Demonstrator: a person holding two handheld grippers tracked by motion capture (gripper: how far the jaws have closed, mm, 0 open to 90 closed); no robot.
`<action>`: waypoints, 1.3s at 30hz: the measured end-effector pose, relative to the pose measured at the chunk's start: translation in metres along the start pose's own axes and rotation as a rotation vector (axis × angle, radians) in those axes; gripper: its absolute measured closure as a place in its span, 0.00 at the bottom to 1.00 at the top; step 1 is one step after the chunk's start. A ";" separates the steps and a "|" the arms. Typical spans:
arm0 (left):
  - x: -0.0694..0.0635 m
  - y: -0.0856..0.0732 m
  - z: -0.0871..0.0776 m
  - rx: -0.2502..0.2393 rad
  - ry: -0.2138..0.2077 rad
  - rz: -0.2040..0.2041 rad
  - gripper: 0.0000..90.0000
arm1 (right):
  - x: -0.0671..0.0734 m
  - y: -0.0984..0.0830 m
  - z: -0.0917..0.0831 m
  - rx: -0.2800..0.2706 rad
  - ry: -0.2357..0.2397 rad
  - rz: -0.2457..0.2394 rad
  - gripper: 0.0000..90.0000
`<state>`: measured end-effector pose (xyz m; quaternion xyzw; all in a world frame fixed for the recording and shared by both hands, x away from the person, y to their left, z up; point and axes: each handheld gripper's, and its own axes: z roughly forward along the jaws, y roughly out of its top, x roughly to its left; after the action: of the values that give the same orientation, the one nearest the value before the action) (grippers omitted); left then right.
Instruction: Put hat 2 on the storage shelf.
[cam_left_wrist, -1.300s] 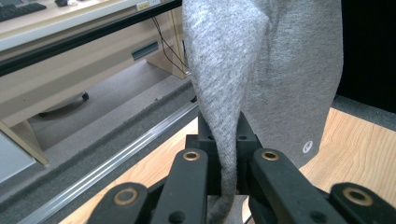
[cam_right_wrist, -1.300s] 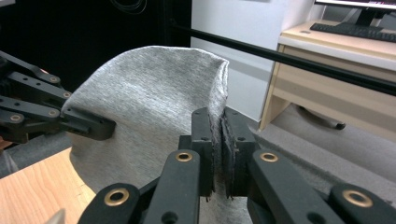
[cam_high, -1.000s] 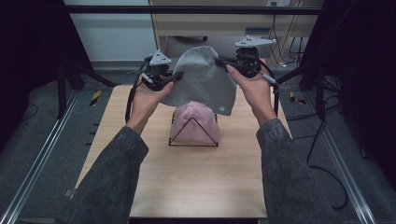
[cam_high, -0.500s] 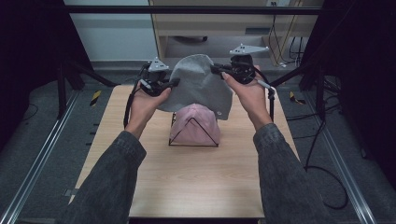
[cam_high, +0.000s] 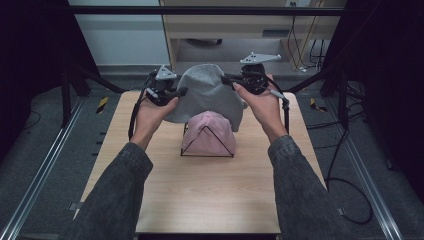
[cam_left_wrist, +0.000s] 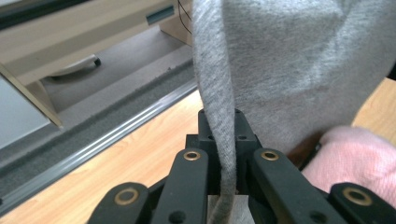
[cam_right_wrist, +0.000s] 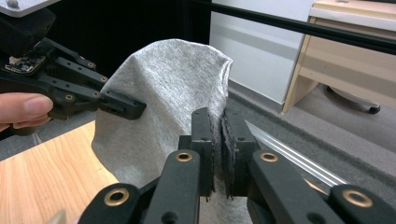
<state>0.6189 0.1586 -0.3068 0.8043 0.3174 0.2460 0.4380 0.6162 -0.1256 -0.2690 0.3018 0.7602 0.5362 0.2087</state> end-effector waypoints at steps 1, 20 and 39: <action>-0.001 -0.002 0.000 0.006 -0.001 0.009 0.96 | 0.000 -0.002 0.001 0.005 -0.001 -0.001 0.94; -0.009 -0.027 0.013 0.051 -0.034 -0.005 0.96 | -0.001 -0.029 0.008 0.063 0.002 0.018 0.94; -0.015 -0.064 0.026 0.108 -0.047 -0.018 0.96 | 0.006 -0.061 0.026 0.143 0.019 0.028 0.94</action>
<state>0.6072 0.1598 -0.3766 0.8294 0.3273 0.2055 0.4033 0.6144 -0.1185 -0.3351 0.3212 0.7943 0.4862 0.1719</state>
